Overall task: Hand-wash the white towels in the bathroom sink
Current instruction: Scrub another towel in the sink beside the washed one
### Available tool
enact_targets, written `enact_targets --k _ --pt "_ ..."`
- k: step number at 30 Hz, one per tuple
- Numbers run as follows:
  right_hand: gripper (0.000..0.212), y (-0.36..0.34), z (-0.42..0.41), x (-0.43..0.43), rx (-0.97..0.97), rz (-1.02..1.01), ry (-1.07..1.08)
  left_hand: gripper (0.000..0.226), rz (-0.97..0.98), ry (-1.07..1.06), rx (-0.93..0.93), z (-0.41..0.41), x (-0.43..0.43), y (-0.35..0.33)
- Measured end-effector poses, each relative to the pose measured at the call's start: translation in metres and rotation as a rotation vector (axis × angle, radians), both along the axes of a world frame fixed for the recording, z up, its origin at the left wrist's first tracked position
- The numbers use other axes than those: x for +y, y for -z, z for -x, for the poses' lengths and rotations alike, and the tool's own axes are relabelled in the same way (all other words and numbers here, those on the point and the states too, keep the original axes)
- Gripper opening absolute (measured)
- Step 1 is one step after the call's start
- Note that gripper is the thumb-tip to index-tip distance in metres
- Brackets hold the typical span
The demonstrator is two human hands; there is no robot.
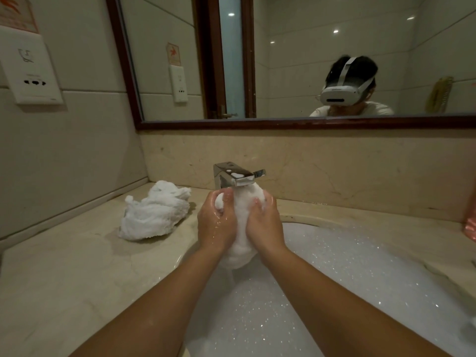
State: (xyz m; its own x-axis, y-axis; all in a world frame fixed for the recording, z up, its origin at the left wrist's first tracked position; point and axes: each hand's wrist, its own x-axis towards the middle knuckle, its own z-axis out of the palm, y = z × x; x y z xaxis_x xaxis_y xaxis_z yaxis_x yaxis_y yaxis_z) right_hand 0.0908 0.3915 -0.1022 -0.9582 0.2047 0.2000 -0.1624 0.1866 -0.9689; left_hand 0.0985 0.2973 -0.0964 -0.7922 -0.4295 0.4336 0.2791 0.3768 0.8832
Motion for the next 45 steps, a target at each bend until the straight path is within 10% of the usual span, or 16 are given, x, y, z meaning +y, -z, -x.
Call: enact_targets --k 13,22,45 --pt "0.020 -0.006 -0.009 0.008 0.062 0.177 -0.009 0.038 -0.138 0.098 -0.046 0.002 0.002 0.002" --pt "0.046 -0.006 -0.010 0.008 0.018 0.337 0.001 0.035 -0.045 0.130 0.028 -0.003 0.016 0.001" --pt "0.043 -0.002 -0.001 0.001 -0.037 0.119 0.152 0.043 0.039 0.060 0.016 0.005 0.007 0.010"
